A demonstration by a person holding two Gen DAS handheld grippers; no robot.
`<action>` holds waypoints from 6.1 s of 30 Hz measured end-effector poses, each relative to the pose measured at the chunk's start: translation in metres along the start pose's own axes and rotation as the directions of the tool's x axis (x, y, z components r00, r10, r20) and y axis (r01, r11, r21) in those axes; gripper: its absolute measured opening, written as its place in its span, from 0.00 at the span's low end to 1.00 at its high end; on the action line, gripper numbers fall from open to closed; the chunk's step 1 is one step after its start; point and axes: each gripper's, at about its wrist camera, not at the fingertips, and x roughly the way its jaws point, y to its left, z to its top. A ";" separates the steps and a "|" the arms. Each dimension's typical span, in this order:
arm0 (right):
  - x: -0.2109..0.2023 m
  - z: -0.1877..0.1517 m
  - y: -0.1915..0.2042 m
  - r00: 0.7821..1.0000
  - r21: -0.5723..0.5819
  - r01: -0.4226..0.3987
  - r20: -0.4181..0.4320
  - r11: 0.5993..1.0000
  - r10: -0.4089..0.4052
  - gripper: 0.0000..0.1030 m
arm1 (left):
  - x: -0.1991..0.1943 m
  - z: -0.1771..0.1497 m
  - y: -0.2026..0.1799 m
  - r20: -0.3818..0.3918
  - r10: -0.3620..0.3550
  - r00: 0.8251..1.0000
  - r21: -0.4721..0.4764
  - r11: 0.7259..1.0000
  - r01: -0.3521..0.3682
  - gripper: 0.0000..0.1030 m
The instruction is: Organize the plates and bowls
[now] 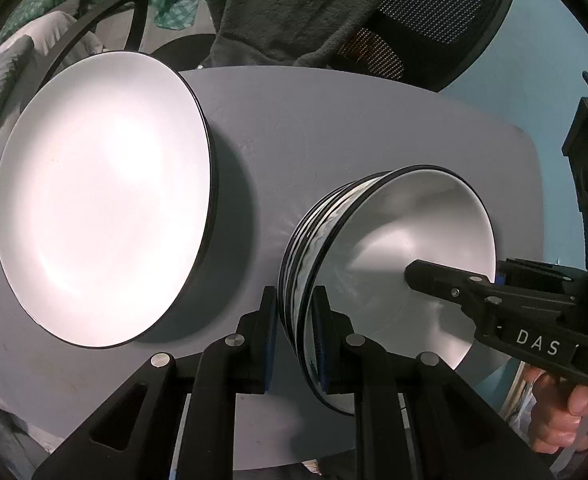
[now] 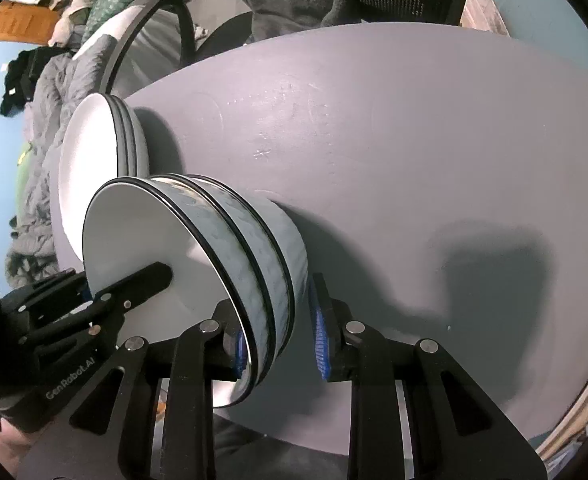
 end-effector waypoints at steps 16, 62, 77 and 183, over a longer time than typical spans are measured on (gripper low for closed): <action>-0.002 -0.003 0.010 0.999 -0.001 0.040 0.020 0.999 -0.040 0.22 | 0.003 0.007 0.002 -0.010 -0.022 1.000 0.017 1.000 0.022 0.18; -0.027 0.014 0.123 0.993 -0.114 0.080 0.093 0.990 -0.069 0.15 | -0.095 0.002 0.094 0.126 0.036 0.991 -0.063 0.998 -0.028 0.13; 0.019 0.063 0.181 0.991 -0.186 0.135 0.035 0.973 -0.131 0.15 | -0.068 0.026 0.165 0.080 0.043 0.996 -0.160 0.987 -0.030 0.13; -0.209 -0.081 0.220 0.783 -0.109 0.264 0.605 0.959 -0.147 0.65 | -0.307 -0.098 0.095 0.614 0.033 0.788 -0.006 0.999 -0.037 0.77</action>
